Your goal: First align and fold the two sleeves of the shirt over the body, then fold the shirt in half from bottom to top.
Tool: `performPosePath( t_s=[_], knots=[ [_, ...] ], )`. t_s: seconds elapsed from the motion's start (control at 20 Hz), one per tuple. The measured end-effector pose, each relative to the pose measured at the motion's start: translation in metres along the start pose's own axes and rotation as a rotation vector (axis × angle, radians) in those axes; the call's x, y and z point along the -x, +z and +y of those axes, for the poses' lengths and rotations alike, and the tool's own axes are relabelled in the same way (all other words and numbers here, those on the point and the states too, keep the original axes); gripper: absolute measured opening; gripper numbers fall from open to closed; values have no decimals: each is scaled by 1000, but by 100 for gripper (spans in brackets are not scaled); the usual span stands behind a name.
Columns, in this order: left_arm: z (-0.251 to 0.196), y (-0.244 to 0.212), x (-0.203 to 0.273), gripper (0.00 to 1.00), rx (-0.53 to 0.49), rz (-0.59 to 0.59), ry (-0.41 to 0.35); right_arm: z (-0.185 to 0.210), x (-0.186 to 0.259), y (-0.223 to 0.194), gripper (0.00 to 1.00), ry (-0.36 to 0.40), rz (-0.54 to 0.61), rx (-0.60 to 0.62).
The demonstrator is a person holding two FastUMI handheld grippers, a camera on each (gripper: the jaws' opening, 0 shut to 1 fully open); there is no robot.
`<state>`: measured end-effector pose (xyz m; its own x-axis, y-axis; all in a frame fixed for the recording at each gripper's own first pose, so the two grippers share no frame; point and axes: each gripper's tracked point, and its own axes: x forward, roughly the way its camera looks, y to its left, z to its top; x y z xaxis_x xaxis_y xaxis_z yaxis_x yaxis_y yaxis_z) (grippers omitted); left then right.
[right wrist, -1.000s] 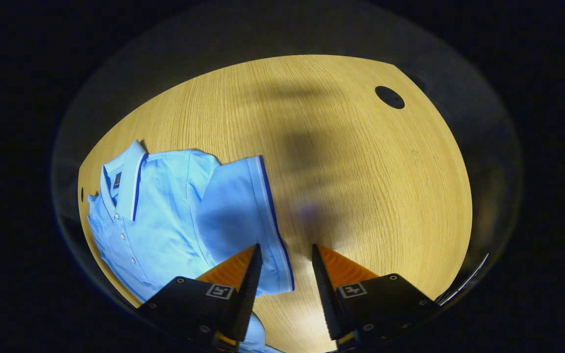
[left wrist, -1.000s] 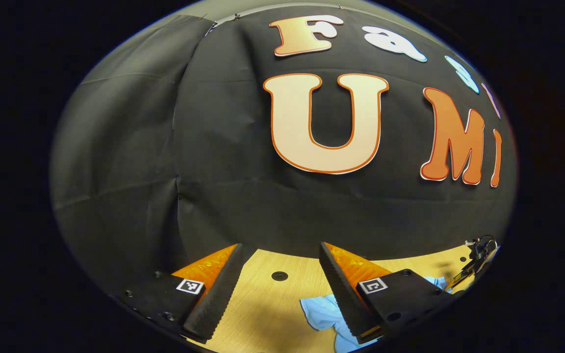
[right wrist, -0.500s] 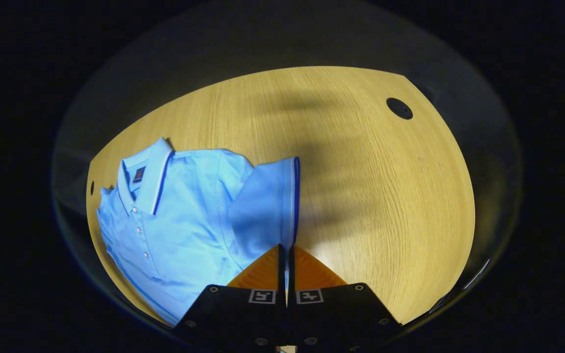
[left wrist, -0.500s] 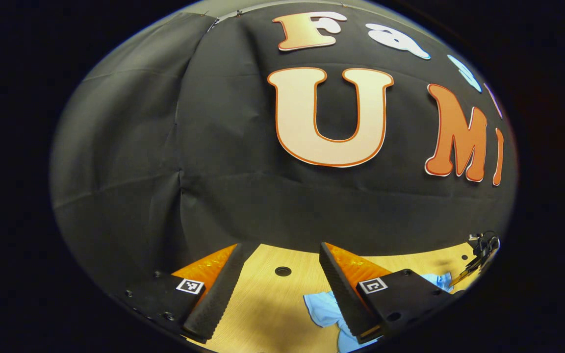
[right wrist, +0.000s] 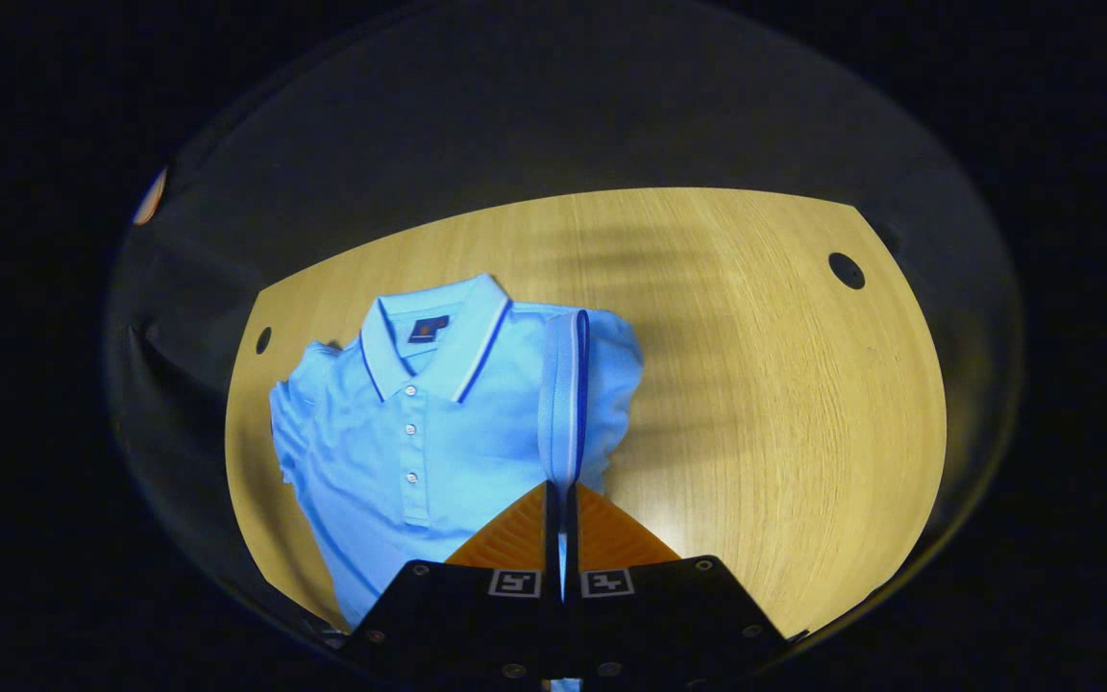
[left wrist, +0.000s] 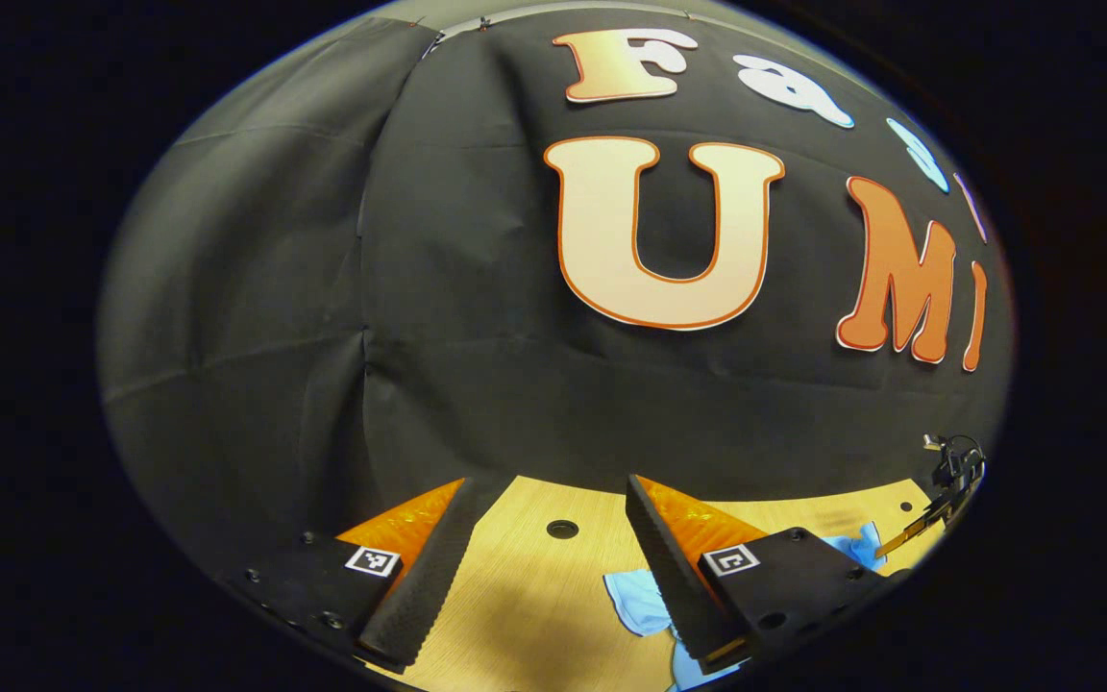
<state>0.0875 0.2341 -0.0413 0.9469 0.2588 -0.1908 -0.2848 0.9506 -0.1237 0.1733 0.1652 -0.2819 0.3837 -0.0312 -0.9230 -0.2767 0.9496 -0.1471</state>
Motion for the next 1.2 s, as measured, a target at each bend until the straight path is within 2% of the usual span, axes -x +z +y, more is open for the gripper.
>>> performPosePath(
  t_s=[0.35,0.45,0.65,0.7,0.8,0.85,0.9,0.95,1.0,1.05,1.1,1.15,1.2],
  knots=[
    [19,-9,5,96,12,33,-6,78,-2,-5,1,71,-7,65],
    [23,-16,6,99,0,43,-6,98,-6,-8,1,100,-2,67],
    [30,-23,2,99,-8,74,-2,124,-13,-18,7,140,11,76],
    [32,-27,2,99,-10,82,-3,126,-10,-18,17,141,6,80],
    [32,-33,-1,99,-16,103,-1,125,-9,-17,47,131,-18,81],
    [31,-38,-3,99,-21,122,1,125,-7,-18,53,128,-27,69],
    [30,-45,-5,99,-23,146,6,123,-5,-18,76,123,-37,52],
    [28,-51,-9,99,-20,173,2,119,-2,-16,91,106,-57,31],
    [22,-61,-10,99,-16,204,-6,118,-1,-14,99,106,-73,17],
    [17,-73,-12,99,-13,238,-13,116,1,-15,99,107,-85,8],
    [12,-86,-15,99,-13,277,-22,114,5,-16,92,110,-89,7],
    [6,-98,-19,100,-14,317,-33,110,9,-18,99,106,-96,10],
    [0,-111,-21,100,-11,357,-50,105,12,-19,99,96,-101,17]
  ],
)
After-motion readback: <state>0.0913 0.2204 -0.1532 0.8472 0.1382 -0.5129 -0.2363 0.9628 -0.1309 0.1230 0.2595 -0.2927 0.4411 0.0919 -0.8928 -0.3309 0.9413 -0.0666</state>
